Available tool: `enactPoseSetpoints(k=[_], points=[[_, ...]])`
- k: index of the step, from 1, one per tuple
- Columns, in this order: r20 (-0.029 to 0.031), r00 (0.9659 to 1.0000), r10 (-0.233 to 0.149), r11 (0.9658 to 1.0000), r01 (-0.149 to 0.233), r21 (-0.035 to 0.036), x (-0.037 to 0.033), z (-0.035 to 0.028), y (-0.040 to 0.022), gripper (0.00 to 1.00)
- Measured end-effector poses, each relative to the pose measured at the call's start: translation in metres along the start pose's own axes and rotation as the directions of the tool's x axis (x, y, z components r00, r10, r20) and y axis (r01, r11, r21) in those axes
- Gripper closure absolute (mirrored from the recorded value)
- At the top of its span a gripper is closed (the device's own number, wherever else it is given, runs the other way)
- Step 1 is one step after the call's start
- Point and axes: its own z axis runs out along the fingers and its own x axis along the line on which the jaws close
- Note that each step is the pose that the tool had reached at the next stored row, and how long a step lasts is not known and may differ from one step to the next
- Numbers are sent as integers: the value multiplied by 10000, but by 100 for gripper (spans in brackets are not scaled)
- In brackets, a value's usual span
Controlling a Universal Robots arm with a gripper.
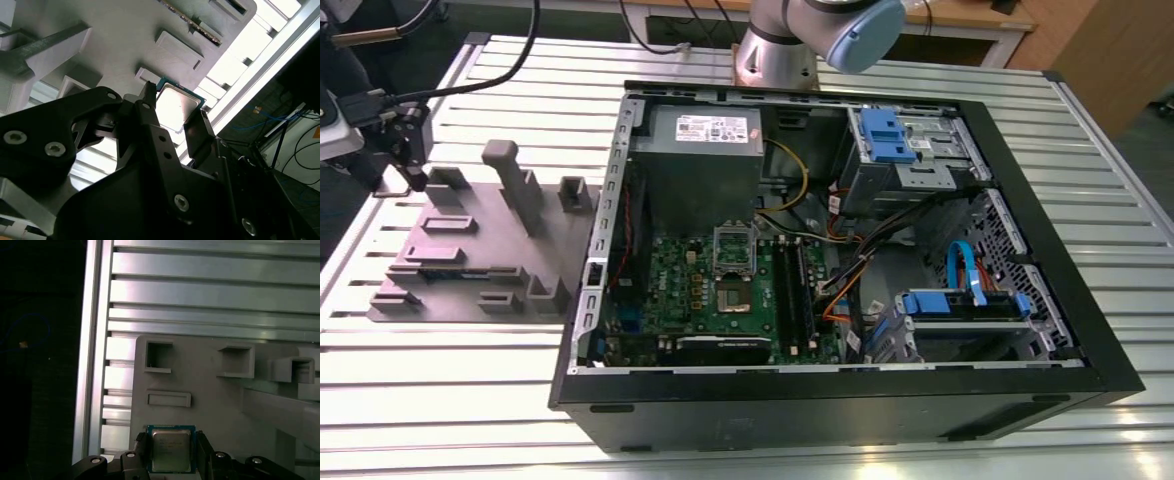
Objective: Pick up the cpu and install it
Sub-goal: 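Pick up the cpu and move it towards the insertion slot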
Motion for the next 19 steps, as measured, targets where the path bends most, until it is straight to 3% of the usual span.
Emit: enactPoseSetpoints(k=[19], points=[[1, 10000, 0, 10000, 0, 0, 1, -122, 6, 53]])
